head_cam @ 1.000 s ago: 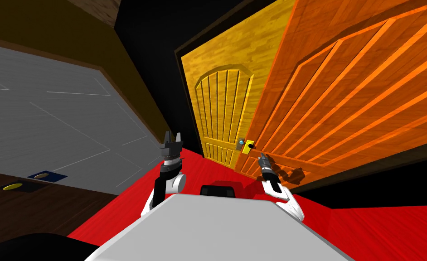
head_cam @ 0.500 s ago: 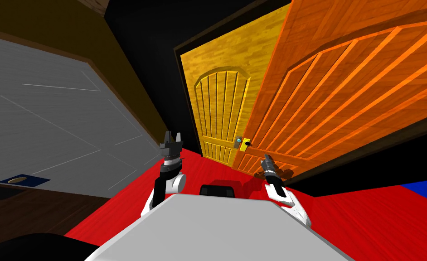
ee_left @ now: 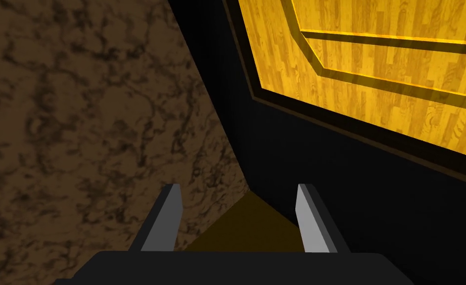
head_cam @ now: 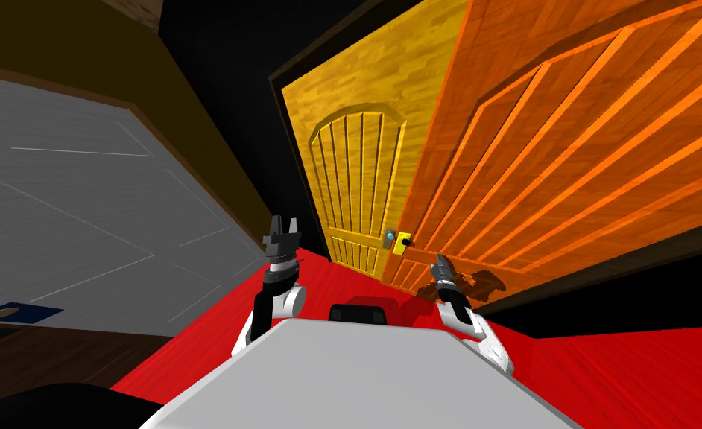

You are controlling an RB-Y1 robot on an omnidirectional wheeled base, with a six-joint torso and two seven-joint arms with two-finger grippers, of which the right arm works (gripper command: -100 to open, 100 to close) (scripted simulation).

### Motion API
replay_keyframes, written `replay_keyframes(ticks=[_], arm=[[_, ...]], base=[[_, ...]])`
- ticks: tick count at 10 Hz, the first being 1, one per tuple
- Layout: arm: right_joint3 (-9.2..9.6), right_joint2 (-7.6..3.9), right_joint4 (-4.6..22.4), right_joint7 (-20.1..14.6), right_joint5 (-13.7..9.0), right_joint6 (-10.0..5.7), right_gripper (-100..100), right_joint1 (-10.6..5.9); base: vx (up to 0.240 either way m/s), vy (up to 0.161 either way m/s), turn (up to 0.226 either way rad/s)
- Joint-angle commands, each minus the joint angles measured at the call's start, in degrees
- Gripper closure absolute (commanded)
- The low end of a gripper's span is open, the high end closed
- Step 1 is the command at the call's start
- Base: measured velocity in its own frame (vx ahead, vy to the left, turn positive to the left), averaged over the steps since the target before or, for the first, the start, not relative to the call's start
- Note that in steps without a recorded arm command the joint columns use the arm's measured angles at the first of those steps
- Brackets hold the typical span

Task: Pull the door open

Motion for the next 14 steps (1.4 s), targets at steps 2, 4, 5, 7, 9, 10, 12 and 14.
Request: replay_keyframes(ticks=[2,4,5,7,9,10,12,14], arm=[[1.68,0.92,-0.33,0.10,0.25,-0.64,-100,-1.81],[1.98,1.21,-0.35,0.23,0.33,-0.78,-100,-2.15],[1.98,1.21,-0.35,0.23,0.33,-0.78,100,-2.15],[1.98,1.21,-0.35,0.23,0.33,-0.78,100,-2.15],[1.98,1.21,-0.35,0.23,0.33,-0.78,100,-2.15],[1.98,1.21,-0.35,0.23,0.33,-0.78,100,-2.15],[1.37,0.65,0.01,0.02,0.24,-0.56,100,-0.88],[2.27,0.61,-0.81,-0.43,0.36,-0.46,-100,-0.66]], base=[[0.238,0.085,0.151],[0.219,0.071,0.111],[-0.019,-0.006,-0.033],[-0.048,-0.013,0.022],[-0.020,0.001,0.001],[-0.004,0.006,-0.008],[-0.167,-0.069,-0.099],[-0.190,-0.014,-0.027]])
